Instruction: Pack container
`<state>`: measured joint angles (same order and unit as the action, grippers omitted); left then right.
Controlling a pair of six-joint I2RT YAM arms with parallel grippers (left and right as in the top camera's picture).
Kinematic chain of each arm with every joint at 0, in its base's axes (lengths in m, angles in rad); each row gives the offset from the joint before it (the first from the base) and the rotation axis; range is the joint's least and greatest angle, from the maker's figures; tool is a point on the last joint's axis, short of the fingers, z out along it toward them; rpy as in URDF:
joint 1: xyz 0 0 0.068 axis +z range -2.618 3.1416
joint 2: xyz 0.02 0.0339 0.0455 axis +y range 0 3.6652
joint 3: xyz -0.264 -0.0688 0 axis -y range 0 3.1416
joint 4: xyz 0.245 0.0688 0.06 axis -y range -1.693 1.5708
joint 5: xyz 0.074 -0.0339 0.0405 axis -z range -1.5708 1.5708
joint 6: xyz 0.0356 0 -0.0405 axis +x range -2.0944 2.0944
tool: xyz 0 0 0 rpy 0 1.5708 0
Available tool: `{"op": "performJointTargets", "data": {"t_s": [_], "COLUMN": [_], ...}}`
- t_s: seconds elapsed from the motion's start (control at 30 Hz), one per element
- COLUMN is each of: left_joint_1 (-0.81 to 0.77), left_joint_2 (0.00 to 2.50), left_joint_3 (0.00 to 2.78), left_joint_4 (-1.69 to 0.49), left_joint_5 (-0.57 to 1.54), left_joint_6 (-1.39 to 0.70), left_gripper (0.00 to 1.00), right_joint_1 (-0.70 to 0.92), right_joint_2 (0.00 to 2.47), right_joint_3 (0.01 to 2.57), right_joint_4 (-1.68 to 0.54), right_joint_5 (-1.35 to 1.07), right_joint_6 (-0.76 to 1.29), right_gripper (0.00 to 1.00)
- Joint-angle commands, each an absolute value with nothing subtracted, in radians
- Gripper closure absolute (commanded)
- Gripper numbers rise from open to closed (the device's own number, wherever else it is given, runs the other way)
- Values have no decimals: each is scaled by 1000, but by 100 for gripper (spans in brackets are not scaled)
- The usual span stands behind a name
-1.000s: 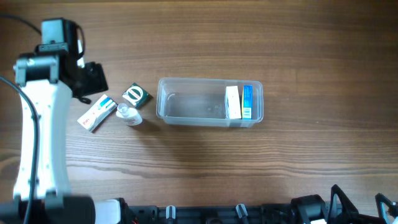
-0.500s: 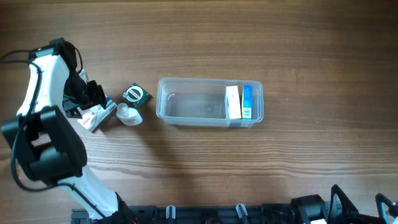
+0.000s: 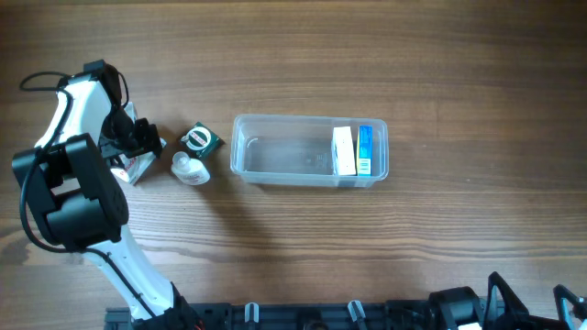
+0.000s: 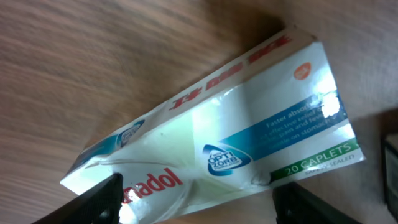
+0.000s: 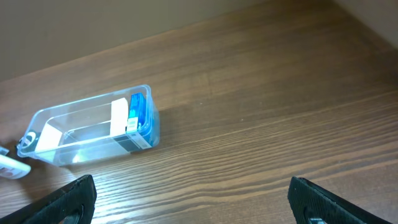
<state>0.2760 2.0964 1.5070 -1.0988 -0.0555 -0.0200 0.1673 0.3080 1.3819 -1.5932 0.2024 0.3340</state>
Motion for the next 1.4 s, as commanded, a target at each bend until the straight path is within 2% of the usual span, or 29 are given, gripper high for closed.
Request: {"op": "performJointTargets", "data": {"t_s": [0.0,0.17,0.2,0.43,0.47,0.63,0.7,0.77,0.97,1.07,1.37], "left_joint_1": [278,278,278,278,280,307,313,310,266,245,244], "left_joint_2": [2141,2141,2141,2119,2111,2040,1998,1958,1976,1979,2078], "left_joint_3": [1502,1502,1502,1504,1504,1561,1585,1586,1586,1584,1584], "left_joint_4": [-1035,-998,-998,-1002,-1002,-1051,-1066,-1065,-1067,-1038,-978], "left_joint_5": [-40,168,188,363,370,340,239,135,136,77,77], "left_joint_6": [-59,-61,-64,-114,-126,-109,-103,20,270,286,364], "left_gripper": [22,21,18,12,1,2,1,3,4,3,4], "right_joint_1": [163,163,163,163,163,163,163,163,163,163,163], "right_joint_2": [296,296,296,296,296,296,296,296,296,296,296], "right_joint_3": [1383,1383,1383,1383,1383,1383,1383,1383,1383,1383,1383], "right_joint_4": [-1591,-1591,-1591,-1591,-1591,-1591,-1591,-1591,-1591,-1591,-1591], "right_joint_5": [193,193,193,193,193,193,193,193,193,193,193], "right_joint_6": [317,318,318,318,317,317,318,317,317,318,318], "right_gripper": [0,0,0,0,0,0,0,0,0,0,0]}}
